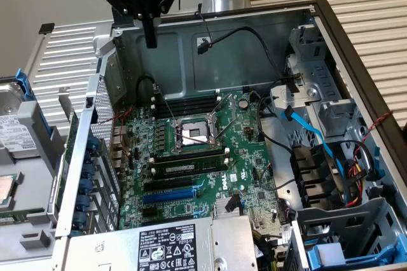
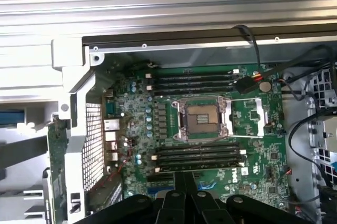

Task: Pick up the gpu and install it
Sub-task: 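Reach for the gpu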

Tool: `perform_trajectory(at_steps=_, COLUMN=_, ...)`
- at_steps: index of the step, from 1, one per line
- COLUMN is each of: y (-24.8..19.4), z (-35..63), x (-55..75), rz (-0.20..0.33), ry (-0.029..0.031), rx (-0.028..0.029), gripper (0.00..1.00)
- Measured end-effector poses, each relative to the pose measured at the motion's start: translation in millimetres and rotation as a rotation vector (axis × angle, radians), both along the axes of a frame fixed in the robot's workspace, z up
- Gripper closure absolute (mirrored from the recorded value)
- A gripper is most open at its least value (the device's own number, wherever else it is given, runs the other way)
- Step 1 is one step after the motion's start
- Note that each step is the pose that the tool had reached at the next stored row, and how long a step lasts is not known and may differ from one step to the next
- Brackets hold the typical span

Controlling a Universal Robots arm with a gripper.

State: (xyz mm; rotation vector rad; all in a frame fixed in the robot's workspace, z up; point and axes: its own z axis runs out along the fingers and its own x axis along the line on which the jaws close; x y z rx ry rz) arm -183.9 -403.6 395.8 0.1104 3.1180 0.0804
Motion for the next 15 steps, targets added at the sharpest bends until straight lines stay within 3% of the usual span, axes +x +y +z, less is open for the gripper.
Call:
perform_trajectory(at_steps=4, y=-4.9, z=0.8, x=-14.6, rz=0.0, ry=-0.0001, rx=0.0009, gripper=0.89)
perform_trajectory(at_steps=8, y=-5.7, z=0.8, x=-26.1, rz=0.001, ry=0.0, rx=0.0009, gripper=0.89)
perform_trajectory(at_steps=13, y=-6.1, z=0.8, x=-28.4, rz=0.001, ry=0.0008, rx=0.001, gripper=0.89)
perform_trajectory(at_steps=15, y=-6.2, z=0.8, x=-30.7, rz=0.003, ry=0.0029, rx=-0.0034, gripper=0.89)
